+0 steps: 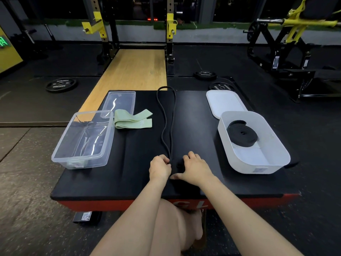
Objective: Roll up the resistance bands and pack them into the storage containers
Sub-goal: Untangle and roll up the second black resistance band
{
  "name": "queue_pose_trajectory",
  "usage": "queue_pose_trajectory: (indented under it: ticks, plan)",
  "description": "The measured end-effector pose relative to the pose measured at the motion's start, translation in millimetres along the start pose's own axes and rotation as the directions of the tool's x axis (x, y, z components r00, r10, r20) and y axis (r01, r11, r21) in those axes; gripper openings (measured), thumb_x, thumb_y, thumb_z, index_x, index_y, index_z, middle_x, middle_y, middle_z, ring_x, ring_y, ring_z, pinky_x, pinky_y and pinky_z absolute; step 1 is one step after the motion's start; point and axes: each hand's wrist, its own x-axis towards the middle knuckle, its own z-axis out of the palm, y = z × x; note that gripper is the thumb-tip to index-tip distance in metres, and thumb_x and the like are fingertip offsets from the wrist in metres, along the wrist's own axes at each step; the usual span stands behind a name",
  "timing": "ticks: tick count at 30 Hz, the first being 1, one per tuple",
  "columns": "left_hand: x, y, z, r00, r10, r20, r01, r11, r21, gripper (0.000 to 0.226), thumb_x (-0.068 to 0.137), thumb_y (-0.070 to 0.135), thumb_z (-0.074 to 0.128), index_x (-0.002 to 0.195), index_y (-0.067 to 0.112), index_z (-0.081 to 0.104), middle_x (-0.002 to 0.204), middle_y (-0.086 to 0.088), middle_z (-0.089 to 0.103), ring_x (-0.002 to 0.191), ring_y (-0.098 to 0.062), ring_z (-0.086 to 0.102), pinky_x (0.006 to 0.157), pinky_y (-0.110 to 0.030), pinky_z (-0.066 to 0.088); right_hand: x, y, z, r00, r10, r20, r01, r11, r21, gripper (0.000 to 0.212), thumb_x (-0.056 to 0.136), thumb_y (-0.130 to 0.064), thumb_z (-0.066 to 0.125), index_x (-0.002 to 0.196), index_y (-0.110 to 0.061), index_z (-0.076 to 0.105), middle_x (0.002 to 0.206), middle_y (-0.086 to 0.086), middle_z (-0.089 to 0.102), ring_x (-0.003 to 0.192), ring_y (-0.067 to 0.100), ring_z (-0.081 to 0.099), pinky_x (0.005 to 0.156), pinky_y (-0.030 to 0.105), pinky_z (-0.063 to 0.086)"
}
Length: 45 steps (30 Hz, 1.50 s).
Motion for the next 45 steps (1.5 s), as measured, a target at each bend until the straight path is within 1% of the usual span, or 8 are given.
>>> queue_pose_trajectory:
  ticks: [6,13,17,26,31,37,41,45]
  plan:
    - [-8,-7,10,0.995,0.074,-0.072,-0.067,0.993,0.096,0.016,0.093,0.013,0.051,0.105,0.015,0.061,0.114,0.000,0.053,0.097,-0.022,0.056,0.087,-0.035,0.049,-3,-11,11,0.993,0.007,-0.116,-0.007,1.000,-0.004,0.070,0.086,-0.060,0.049,0.131,-0.008,0.041,0.135,0.009,0.040,0.125,0.024,0.038,0.102,0.034,0.035]
    - [-10,-8,13,0.991,0.121,-0.056,-0.116,0.990,0.084,0.036,0.093,0.009,0.050,0.128,0.016,0.053,0.125,-0.001,0.051,0.109,-0.020,0.055,0.099,-0.037,0.043,0,-10,5,0.992,-0.069,-0.110,0.069,0.998,-0.007,0.061,0.088,-0.052,0.053,0.130,-0.008,0.045,0.132,0.006,0.043,0.123,0.022,0.039,0.100,0.033,0.035]
    - [-10,-11,12,0.991,0.129,-0.031,-0.127,0.990,0.061,0.037,0.093,0.009,0.051,0.129,0.017,0.054,0.127,0.001,0.050,0.110,-0.018,0.054,0.100,-0.036,0.042,1,-9,2,0.993,-0.088,-0.080,0.088,0.996,0.000,0.062,0.086,-0.053,0.055,0.128,-0.008,0.045,0.131,0.005,0.043,0.122,0.022,0.039,0.100,0.033,0.035]
    - [-10,-13,7,0.989,0.129,-0.069,-0.126,0.991,0.043,0.027,0.091,0.013,0.054,0.118,0.016,0.059,0.117,0.001,0.053,0.102,-0.017,0.056,0.095,-0.034,0.046,9,-4,-8,0.982,-0.189,0.029,0.190,0.980,-0.052,0.068,0.083,-0.056,0.060,0.130,-0.010,0.044,0.129,0.004,0.041,0.120,0.022,0.038,0.099,0.033,0.035]
    - [-9,-16,4,0.989,0.110,-0.099,-0.110,0.994,0.008,0.018,0.093,0.013,0.054,0.109,0.014,0.061,0.109,0.000,0.056,0.092,-0.011,0.054,0.081,-0.023,0.045,13,-1,-15,0.958,-0.268,0.103,0.280,0.952,-0.127,0.080,0.083,-0.057,0.059,0.142,-0.008,0.036,0.133,0.004,0.039,0.120,0.022,0.036,0.100,0.033,0.034]
    - [-8,-16,5,0.990,0.117,-0.076,-0.118,0.993,0.003,0.032,0.094,0.011,0.053,0.125,0.016,0.057,0.112,0.000,0.053,0.090,-0.009,0.051,0.080,-0.018,0.042,18,-1,-21,0.938,-0.307,0.160,0.332,0.928,-0.166,0.080,0.083,-0.053,0.061,0.144,-0.009,0.033,0.135,0.004,0.037,0.121,0.022,0.035,0.100,0.033,0.034]
    - [-8,-18,5,0.987,0.146,-0.073,-0.146,0.989,0.001,0.030,0.093,0.008,0.053,0.122,0.012,0.060,0.115,-0.001,0.053,0.090,-0.006,0.049,0.077,-0.014,0.037,19,-2,-23,0.925,-0.330,0.187,0.364,0.912,-0.189,0.080,0.084,-0.049,0.063,0.146,-0.010,0.031,0.136,0.005,0.036,0.123,0.023,0.034,0.102,0.034,0.036]
    - [-8,-18,3,0.987,0.135,-0.085,-0.136,0.991,-0.004,0.022,0.093,0.011,0.054,0.113,0.011,0.062,0.110,-0.002,0.055,0.087,-0.007,0.051,0.075,-0.016,0.037,21,-3,-25,0.910,-0.355,0.213,0.397,0.893,-0.210,0.078,0.083,-0.045,0.065,0.145,-0.011,0.032,0.136,0.005,0.036,0.122,0.023,0.034,0.102,0.035,0.037]
